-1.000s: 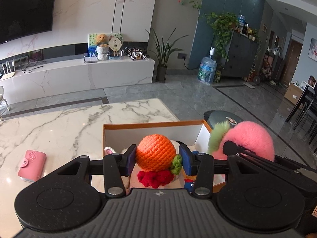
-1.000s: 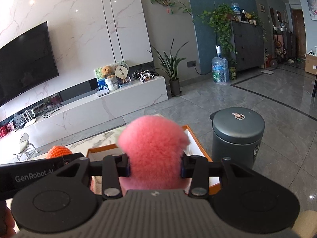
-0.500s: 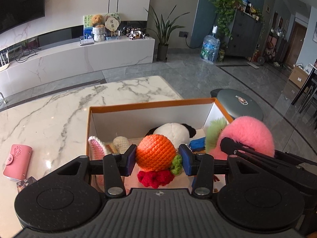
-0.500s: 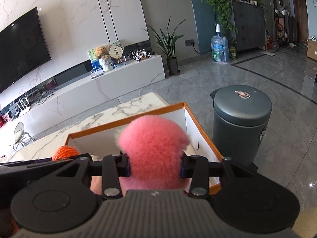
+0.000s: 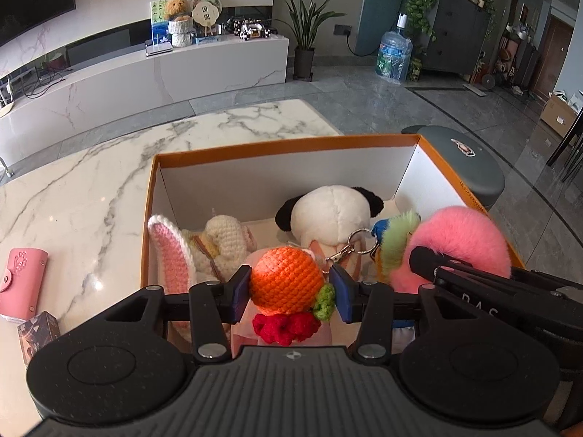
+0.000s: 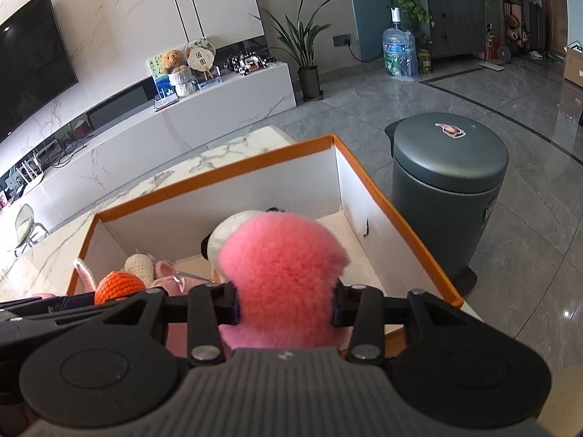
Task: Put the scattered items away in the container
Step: 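Lower the orange ball into the box with the left tool while the right tool lowers the pompom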
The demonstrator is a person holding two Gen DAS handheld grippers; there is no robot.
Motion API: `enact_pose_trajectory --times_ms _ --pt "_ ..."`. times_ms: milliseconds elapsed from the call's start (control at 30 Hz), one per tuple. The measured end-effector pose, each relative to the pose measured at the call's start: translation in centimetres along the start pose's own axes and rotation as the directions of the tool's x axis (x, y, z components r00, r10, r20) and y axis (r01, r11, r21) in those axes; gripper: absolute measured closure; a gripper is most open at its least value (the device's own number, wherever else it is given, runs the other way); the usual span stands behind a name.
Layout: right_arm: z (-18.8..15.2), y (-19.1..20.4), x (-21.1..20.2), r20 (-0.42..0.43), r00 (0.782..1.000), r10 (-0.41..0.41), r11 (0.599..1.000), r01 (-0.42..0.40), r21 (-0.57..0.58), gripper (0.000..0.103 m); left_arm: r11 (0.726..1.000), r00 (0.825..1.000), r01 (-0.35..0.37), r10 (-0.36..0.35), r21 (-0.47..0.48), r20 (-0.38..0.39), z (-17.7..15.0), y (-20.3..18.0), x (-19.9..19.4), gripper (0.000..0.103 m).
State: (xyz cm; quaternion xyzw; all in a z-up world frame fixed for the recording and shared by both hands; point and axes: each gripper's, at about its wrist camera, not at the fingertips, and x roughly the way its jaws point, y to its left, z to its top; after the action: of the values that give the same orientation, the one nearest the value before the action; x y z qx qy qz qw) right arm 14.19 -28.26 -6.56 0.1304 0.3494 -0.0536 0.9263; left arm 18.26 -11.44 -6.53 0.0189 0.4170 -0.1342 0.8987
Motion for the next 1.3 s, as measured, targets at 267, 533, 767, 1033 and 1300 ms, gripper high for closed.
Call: enact_pose_trajectory --times_ms 267,533,767,1033,1300 --pt "-0.6 -0.1 0.6 -0.032 0.999 0.01 1.0 -0.01 -0.002 0.057 1.0 0.999 -0.018 0.018 -0.002 -0.035 -0.7 0.2 0.8 0.049" --pt "-0.6 0.3 0.9 -0.034 0.999 0.01 1.0 -0.011 -0.016 0.056 1.0 0.998 -0.026 0.026 -0.004 -0.061 -1.3 0.5 1.4 0.045" --pt "-0.6 0.5 0.9 -0.034 0.999 0.024 1.0 -0.024 -0.012 0.053 1.0 0.998 -0.016 0.015 -0.011 -0.068 -1.8 0.3 1.3 0.033" --pt "-0.4 0.4 0.8 -0.049 0.997 0.053 0.998 -0.052 0.017 0.052 1.0 0.999 -0.025 0.025 -0.003 -0.039 -1.5 0.3 0.5 0.019" --pt "-0.2 0.6 -0.1 -0.048 0.996 0.072 0.997 -0.07 0.043 0.051 0.999 0.999 -0.038 0.037 -0.025 -0.022 -1.2 0.8 -0.6 0.018"
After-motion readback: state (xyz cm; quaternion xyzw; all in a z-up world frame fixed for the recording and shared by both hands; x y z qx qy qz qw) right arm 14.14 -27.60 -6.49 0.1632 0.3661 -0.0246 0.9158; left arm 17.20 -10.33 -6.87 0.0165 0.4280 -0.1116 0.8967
